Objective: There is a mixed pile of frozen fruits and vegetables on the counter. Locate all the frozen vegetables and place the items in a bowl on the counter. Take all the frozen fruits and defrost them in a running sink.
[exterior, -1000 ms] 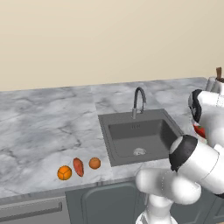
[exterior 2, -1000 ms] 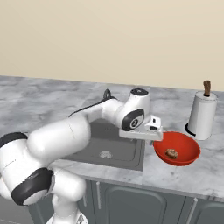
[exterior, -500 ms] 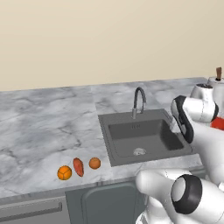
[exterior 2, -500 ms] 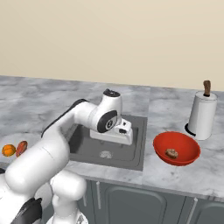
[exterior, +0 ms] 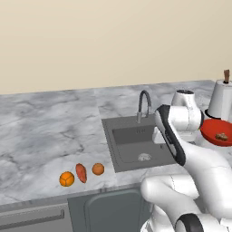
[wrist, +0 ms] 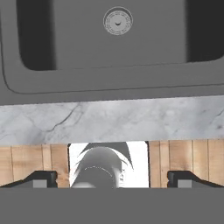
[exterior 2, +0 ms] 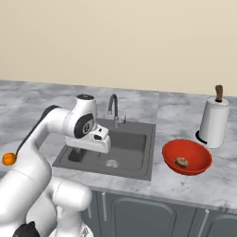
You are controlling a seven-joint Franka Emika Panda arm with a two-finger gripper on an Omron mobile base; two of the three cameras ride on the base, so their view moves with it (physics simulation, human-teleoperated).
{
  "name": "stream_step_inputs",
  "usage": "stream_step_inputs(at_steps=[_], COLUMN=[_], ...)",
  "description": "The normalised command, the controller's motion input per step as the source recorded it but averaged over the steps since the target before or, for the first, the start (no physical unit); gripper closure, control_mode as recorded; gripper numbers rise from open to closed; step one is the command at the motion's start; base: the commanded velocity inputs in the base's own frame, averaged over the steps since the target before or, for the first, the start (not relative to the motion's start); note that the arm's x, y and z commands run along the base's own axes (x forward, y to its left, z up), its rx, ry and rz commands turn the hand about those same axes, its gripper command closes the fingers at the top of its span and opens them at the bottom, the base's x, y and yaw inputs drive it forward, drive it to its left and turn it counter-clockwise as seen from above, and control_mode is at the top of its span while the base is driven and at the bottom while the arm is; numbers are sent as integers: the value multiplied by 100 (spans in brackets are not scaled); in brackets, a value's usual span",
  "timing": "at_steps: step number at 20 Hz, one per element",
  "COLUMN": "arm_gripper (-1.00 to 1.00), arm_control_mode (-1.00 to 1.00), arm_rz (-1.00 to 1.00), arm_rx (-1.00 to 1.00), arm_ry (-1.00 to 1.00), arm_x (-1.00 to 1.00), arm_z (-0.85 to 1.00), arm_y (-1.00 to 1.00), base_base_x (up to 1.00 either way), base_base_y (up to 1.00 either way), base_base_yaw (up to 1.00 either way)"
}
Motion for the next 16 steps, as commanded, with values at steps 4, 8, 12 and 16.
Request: stream_step_inputs(at_steps=[4, 8, 12, 16], arm_gripper=[-100, -100, -100, -100], arm_control_mode=[-100, -100, -100, -100], arm_rz=[0, 3, 3, 6], arm_rx=[0, -2, -2, 0], arm_ry=[7, 4, 4, 6], arm_x=[-18, -20, -9, 1], arm_z=[0, -20, -27, -31], arm_y=[100, 100, 100, 99], base_base_x=[0, 0, 0, 0], base_base_y=[0, 0, 0, 0], base_base_yaw=[0, 0, 0, 0])
